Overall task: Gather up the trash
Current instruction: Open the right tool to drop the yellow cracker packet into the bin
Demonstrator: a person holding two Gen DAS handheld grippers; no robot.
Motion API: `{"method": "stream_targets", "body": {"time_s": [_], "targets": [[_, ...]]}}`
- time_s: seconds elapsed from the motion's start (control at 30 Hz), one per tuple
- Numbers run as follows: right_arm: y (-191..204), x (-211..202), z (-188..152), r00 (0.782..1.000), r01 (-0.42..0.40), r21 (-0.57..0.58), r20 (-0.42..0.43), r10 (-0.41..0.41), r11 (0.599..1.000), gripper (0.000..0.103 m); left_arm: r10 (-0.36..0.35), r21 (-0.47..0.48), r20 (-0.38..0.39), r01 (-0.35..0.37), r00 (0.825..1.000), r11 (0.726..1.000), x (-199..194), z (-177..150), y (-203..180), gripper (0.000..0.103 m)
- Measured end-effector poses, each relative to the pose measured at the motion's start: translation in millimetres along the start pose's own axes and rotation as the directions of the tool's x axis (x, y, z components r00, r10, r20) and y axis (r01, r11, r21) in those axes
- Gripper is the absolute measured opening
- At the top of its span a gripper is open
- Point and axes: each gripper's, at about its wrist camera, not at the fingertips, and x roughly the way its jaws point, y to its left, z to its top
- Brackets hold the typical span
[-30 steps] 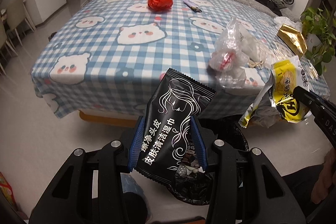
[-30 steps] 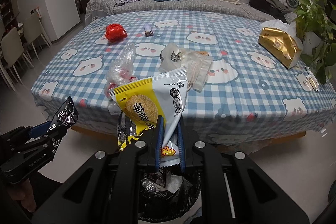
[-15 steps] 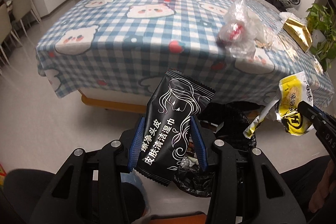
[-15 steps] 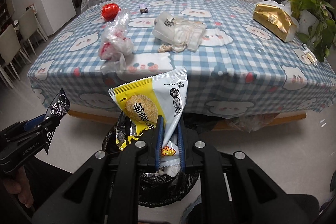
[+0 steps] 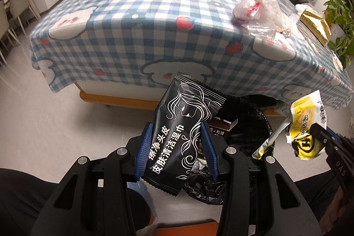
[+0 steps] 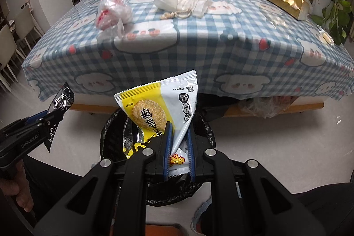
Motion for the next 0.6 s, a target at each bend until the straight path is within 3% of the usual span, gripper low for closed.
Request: {"method": "stream_targets", "body": {"time_s": [0.6], "targets": [[21,70,-11,0.990,-0.010,-0.019,-0.140,0.007,1.000,0.013,0.005,-0.026,-0.057,-0.006,0.998,1.000,41,-3,22,0.043]]}}
